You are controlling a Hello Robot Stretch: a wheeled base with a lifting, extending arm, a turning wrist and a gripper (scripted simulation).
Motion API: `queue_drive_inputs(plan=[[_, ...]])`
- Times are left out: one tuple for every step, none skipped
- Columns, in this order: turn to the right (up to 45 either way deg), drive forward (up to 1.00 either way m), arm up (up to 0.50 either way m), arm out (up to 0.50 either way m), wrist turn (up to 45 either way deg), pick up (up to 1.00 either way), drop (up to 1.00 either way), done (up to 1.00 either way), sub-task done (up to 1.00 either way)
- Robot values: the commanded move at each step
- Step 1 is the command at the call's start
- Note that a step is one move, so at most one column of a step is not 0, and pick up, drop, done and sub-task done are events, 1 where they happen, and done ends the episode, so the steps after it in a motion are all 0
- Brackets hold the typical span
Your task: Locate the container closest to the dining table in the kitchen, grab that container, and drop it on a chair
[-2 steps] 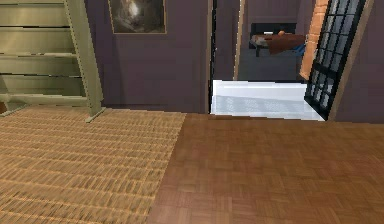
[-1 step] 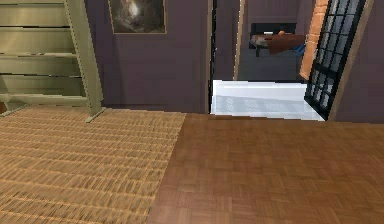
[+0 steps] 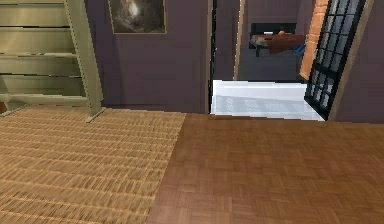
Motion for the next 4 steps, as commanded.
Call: queue_drive_inputs(plan=[[45.0, 0.00, 0.00, 0.00, 0.0, 0.00, 0.00, 0.00, 0.00], [45.0, 0.00, 0.00, 0.00, 0.0, 0.00, 0.00, 0.00, 0.00], [45.0, 0.00, 0.00, 0.00, 0.0, 0.00, 0.00, 0.00, 0.00], [-45.0, 0.00, 0.00, 0.00, 0.0, 0.00, 0.00, 0.00, 0.00]])
